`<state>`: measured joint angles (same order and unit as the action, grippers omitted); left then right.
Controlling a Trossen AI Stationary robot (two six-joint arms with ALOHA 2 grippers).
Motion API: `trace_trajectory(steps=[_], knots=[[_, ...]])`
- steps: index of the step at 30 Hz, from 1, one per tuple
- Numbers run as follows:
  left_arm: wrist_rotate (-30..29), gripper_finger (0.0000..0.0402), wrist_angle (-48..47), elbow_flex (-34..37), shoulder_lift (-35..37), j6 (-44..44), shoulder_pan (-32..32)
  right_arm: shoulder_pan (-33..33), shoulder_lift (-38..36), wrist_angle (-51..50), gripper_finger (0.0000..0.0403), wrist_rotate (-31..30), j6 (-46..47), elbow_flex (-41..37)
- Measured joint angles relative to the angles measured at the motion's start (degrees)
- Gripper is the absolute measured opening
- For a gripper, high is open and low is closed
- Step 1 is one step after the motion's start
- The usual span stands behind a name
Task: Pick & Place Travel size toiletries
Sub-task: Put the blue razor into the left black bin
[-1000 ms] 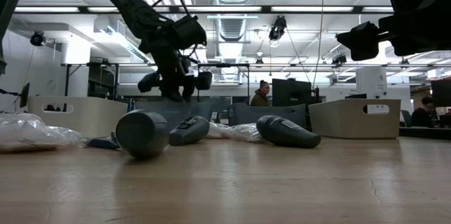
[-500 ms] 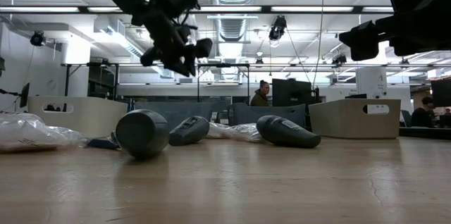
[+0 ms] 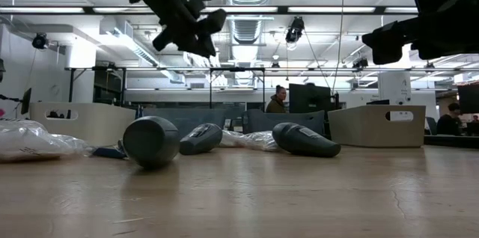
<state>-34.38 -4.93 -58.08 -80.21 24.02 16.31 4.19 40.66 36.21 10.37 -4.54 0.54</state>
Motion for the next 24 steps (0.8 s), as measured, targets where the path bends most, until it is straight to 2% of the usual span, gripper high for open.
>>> trace_trajectory(steps=[7,15,21,24], knots=[[5.9,0.0090,-0.3,0.0,1.1,-3.6,-5.4,0.0,0.0,0.0,0.0251,0.0,-0.1,0.0],[17.2,0.0090,-0.6,0.0,1.1,-6.4,-11.6,0.0,0.0,0.0,0.0232,0.0,-0.1,0.0],[26.4,0.0090,-5.4,0.0,1.1,-9.7,-15.7,0.0,0.0,0.0,0.0224,0.0,-0.1,0.0],[29.1,0.0090,-8.8,0.1,1.1,-10.4,-17.8,0.0,0.0,0.0,0.0225,0.0,-0.1,0.0]])
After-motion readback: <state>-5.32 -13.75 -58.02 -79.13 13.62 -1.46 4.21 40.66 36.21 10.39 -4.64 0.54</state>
